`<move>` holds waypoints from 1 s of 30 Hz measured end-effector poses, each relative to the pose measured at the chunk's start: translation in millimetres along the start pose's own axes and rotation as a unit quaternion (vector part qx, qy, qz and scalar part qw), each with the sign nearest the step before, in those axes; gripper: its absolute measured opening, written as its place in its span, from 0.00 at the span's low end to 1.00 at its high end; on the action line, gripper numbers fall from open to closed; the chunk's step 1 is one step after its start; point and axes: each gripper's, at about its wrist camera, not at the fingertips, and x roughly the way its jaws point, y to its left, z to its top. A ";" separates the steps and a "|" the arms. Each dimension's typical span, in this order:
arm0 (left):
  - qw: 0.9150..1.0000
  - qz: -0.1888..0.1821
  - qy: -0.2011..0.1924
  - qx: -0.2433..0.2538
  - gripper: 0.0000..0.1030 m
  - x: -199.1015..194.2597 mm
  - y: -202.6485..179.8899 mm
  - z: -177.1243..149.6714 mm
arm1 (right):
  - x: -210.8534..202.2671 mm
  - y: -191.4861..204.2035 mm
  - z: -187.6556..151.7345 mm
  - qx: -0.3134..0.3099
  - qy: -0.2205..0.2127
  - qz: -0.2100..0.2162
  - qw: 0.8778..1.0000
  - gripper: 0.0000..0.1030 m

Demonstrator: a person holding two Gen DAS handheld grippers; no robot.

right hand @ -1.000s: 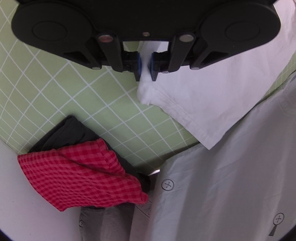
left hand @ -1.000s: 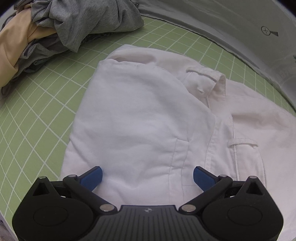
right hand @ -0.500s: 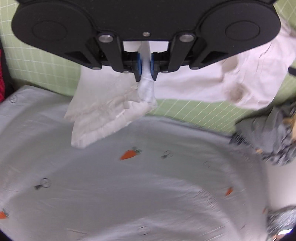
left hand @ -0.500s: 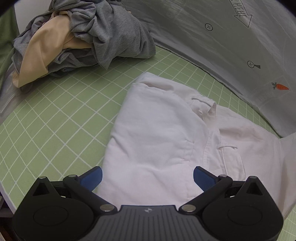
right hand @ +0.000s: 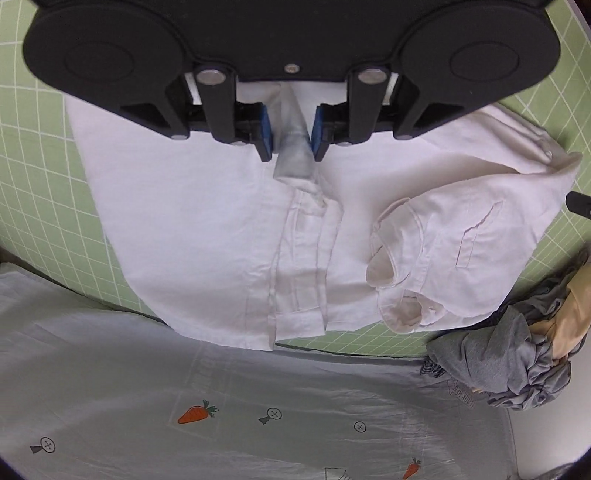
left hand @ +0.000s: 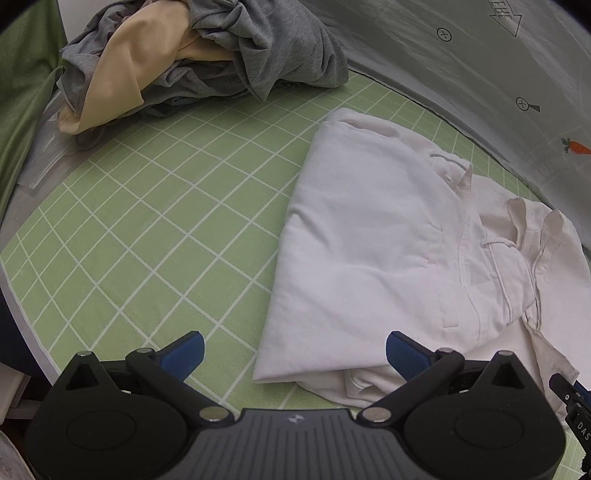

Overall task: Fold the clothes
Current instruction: 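Pinch the white shirt placket with the right gripper and release it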

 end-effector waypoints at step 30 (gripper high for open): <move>0.996 0.013 0.030 0.078 1.00 113.6 -25.7 108.7 | 137.5 1.6 123.3 0.036 -0.006 -0.141 0.989 0.87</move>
